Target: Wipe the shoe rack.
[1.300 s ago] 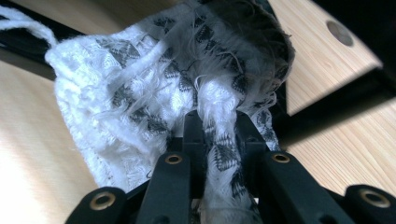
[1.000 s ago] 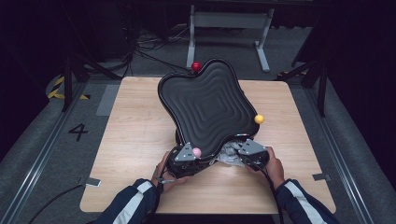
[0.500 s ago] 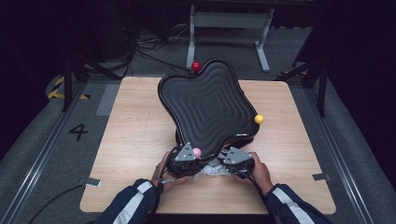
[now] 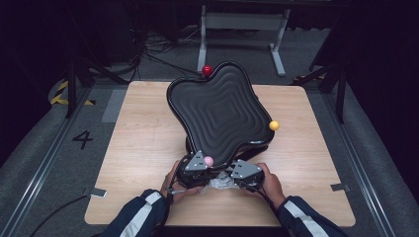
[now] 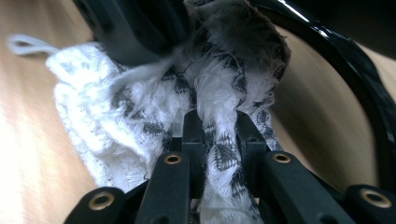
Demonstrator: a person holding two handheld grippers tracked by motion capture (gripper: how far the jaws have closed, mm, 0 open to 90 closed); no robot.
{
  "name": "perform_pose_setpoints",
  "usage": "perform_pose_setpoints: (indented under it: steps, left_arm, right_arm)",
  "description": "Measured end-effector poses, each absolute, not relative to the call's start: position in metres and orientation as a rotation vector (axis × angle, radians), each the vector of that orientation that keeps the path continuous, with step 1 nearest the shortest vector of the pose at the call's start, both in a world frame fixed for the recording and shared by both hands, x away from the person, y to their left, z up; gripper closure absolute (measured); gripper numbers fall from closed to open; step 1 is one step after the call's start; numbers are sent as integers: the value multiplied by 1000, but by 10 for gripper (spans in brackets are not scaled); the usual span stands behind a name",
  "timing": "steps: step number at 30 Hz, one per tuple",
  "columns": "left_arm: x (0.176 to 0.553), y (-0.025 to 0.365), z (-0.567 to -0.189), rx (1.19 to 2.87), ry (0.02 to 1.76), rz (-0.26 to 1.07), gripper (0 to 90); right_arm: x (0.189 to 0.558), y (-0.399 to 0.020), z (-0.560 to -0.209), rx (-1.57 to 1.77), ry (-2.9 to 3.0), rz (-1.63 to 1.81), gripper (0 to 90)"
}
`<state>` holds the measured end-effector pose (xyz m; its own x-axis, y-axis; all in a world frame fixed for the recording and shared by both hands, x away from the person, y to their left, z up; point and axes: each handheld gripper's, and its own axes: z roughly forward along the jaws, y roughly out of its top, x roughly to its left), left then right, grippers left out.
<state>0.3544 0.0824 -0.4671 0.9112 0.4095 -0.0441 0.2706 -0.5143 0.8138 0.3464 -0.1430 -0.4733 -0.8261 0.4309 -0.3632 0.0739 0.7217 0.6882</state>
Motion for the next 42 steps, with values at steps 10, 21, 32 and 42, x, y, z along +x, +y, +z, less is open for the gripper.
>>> perform_pose_setpoints:
  steps: [10,21,32,42]
  left_arm:
    - [354,83,-467,2144,490,187,740]
    - [354,82,-467,2145,482,183,740]
    - [354,82,-468,2145,477,182,740]
    - [353,81,-468,2141,474,194,740]
  right_arm:
    - [364,-175,-474,511,2365,885,781]
    - [388,-216,-475,706,2269,795,781]
    - [397,-233,-475,770,2239,753,782]
    - [388,-220,-476,721,2271,798,782]
